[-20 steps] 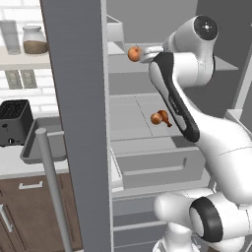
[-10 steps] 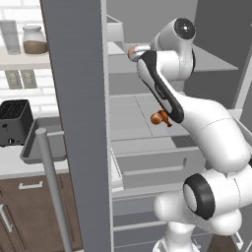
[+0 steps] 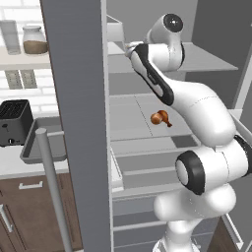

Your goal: Place one onion and one chicken drumstick in each tupperware on the nearby counter, to pack two identical lunches.

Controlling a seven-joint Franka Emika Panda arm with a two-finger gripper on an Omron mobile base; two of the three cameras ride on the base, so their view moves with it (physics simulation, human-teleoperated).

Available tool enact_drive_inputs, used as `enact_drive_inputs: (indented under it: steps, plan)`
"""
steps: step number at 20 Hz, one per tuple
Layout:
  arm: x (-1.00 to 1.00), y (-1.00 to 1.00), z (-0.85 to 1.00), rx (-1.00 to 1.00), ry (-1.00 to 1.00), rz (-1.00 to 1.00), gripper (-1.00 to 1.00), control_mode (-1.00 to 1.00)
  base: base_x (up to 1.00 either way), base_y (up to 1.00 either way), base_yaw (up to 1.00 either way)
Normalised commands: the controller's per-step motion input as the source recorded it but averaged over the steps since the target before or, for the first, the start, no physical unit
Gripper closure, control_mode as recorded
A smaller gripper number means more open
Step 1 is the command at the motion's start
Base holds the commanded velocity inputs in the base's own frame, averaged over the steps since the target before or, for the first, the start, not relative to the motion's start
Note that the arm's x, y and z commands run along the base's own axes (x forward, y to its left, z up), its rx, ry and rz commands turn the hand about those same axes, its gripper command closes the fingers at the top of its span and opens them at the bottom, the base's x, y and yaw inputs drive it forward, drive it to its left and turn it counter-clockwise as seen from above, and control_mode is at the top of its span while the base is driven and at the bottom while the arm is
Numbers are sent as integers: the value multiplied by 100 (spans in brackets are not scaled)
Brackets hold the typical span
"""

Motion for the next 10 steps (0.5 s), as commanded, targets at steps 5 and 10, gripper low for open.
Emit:
enact_drive_inputs:
  steps: [5,10]
  plan:
    - [35,3,-6,0,0,0,-100,-100,0,0,0]
    - [37,11,-16,0,1,0,-100,-100,0,0,0]
